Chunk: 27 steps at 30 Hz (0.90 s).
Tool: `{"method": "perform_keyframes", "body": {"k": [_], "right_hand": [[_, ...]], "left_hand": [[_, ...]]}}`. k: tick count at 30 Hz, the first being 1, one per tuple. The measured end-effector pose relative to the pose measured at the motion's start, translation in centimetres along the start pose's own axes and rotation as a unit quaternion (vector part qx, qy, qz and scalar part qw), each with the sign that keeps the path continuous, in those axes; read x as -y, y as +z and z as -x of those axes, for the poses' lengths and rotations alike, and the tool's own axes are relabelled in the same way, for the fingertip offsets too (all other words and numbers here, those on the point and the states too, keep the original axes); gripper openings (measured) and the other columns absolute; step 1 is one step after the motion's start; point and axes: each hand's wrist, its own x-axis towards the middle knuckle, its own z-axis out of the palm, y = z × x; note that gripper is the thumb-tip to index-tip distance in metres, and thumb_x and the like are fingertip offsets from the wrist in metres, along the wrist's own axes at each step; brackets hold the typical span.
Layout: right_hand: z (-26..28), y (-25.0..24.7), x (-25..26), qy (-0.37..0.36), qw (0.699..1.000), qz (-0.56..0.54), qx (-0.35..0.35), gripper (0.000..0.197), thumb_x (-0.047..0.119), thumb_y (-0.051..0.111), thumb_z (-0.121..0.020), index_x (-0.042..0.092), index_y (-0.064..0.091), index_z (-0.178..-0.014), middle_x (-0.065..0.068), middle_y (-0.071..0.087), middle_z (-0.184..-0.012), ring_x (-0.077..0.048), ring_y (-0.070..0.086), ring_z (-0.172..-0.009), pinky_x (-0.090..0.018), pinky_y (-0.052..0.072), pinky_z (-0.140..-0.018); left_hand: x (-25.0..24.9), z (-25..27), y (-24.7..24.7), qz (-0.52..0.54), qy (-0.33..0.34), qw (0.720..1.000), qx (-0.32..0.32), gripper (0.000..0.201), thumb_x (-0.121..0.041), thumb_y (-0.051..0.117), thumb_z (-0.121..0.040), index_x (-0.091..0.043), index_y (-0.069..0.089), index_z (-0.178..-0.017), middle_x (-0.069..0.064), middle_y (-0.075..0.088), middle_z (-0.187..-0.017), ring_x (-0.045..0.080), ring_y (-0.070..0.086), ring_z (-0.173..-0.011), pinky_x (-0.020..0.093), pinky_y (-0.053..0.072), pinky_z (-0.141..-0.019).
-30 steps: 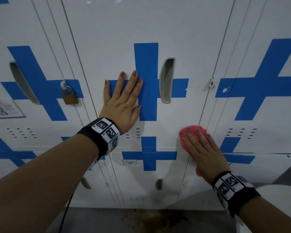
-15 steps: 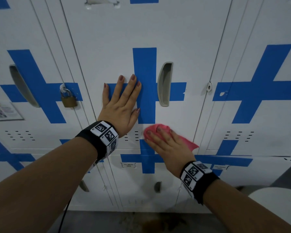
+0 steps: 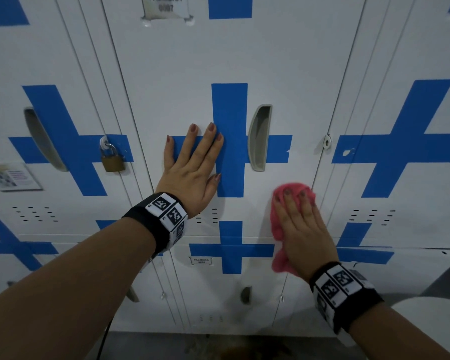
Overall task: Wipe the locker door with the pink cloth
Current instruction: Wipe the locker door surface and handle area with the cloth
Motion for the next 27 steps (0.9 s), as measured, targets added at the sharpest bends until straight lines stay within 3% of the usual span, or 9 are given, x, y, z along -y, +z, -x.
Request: {"method": "perform_keyframes", "body": {"k": [4, 7, 10, 12, 15, 18, 21, 23, 27], "right_hand": [[-2.7, -3.7, 0.7, 0.041, 0.997, -0.038, -0.055, 0.147, 0.071, 0.074, -0.047, 0.003, -0.010, -0.147, -0.016, -0.013, -0.156, -0.037, -0.014, -0.142, -0.054, 0.004, -0.115], [-4.6, -5.4, 1.7, 0.059, 0.988, -0.063, -0.129, 0.122, 0.046, 0.072, -0.069, 0.009, -0.014, -0.147, -0.013, -0.015, -0.156, -0.036, -0.016, -0.141, -0.053, 0.000, -0.116], [-5.1, -5.6, 2.6, 0.063, 0.986, -0.068, -0.136, 0.144, 0.050, 0.084, -0.051, 0.018, -0.020, -0.145, -0.007, -0.021, -0.154, -0.037, -0.023, -0.139, -0.050, -0.010, -0.112], [-4.7, -5.3, 2.7, 0.054, 0.986, -0.069, -0.145, 0.146, 0.047, 0.087, -0.046, 0.022, -0.015, -0.146, -0.002, -0.014, -0.155, -0.034, -0.023, -0.139, -0.051, -0.009, -0.110], [-4.1, -4.8, 2.0, 0.023, 0.990, -0.056, -0.127, 0.154, 0.051, 0.089, -0.030, 0.019, -0.004, -0.148, -0.005, -0.002, -0.155, -0.030, -0.025, -0.139, -0.052, -0.005, -0.109], [-3.2, -3.7, 1.5, -0.022, 0.996, -0.045, -0.074, 0.162, 0.048, 0.091, -0.023, 0.019, -0.006, -0.149, -0.004, -0.003, -0.156, -0.028, -0.024, -0.140, -0.050, -0.007, -0.114], [-2.0, -2.0, 1.3, -0.076, 0.994, -0.032, -0.069, 0.146, 0.028, 0.092, -0.039, 0.019, -0.002, -0.150, 0.000, -0.008, -0.157, -0.027, -0.014, -0.143, -0.045, -0.009, -0.114], [-1.0, -1.2, 1.4, -0.112, 0.990, -0.015, -0.080, 0.132, 0.015, 0.087, -0.046, 0.018, 0.006, -0.150, -0.002, 0.007, -0.156, -0.028, -0.001, -0.144, -0.048, -0.001, -0.117], [-0.3, -1.6, 0.9, -0.147, 0.986, -0.044, -0.069, 0.119, 0.017, 0.090, -0.035, 0.015, 0.036, -0.141, -0.003, 0.040, -0.145, -0.028, 0.031, -0.135, -0.050, 0.028, -0.103]], "left_hand": [[0.0, 0.0, 0.0, -0.002, 0.000, 1.000, 0.002, 0.074, -0.040, 0.037, -0.092, -0.017, -0.004, -0.149, 0.000, -0.004, -0.157, 0.022, -0.021, -0.142, 0.051, -0.012, -0.112], [0.0, 0.0, 0.0, -0.002, 0.000, 1.000, 0.001, 0.074, -0.040, 0.037, -0.092, -0.017, -0.003, -0.149, 0.000, -0.004, -0.157, 0.022, -0.021, -0.142, 0.051, -0.012, -0.112], [0.0, 0.0, 0.0, -0.003, 0.000, 1.000, 0.000, 0.075, -0.040, 0.038, -0.091, -0.017, -0.004, -0.149, -0.001, -0.005, -0.157, 0.022, -0.020, -0.142, 0.051, -0.011, -0.112], [0.0, 0.0, 0.0, -0.003, 0.000, 1.000, -0.002, 0.074, -0.039, 0.037, -0.091, -0.017, -0.004, -0.149, -0.002, -0.006, -0.156, 0.022, -0.020, -0.142, 0.051, -0.012, -0.112], [0.0, 0.0, 0.0, -0.004, 0.000, 1.000, 0.000, 0.074, -0.040, 0.036, -0.091, -0.017, -0.004, -0.149, -0.002, -0.007, -0.156, 0.022, -0.020, -0.142, 0.051, -0.012, -0.112], [0.1, 0.0, 0.0, -0.002, 0.001, 1.000, -0.002, 0.074, -0.040, 0.036, -0.092, -0.018, -0.006, -0.148, -0.004, -0.011, -0.155, 0.022, -0.021, -0.142, 0.051, -0.011, -0.112], [0.2, 0.1, 0.1, 0.002, 0.006, 1.000, -0.002, 0.075, -0.041, 0.033, -0.092, -0.021, -0.012, -0.148, -0.005, -0.012, -0.155, 0.022, -0.020, -0.142, 0.051, -0.011, -0.112], [0.2, 0.1, 0.1, 0.001, 0.009, 1.000, 0.001, 0.076, -0.042, 0.033, -0.091, -0.021, -0.013, -0.148, -0.004, -0.014, -0.156, 0.022, -0.020, -0.142, 0.051, -0.011, -0.112], [0.3, 0.1, 0.0, 0.001, 0.008, 1.000, 0.005, 0.076, -0.043, 0.033, -0.092, -0.021, -0.013, -0.148, -0.003, -0.023, -0.155, 0.023, -0.020, -0.142, 0.050, -0.012, -0.112]]}}
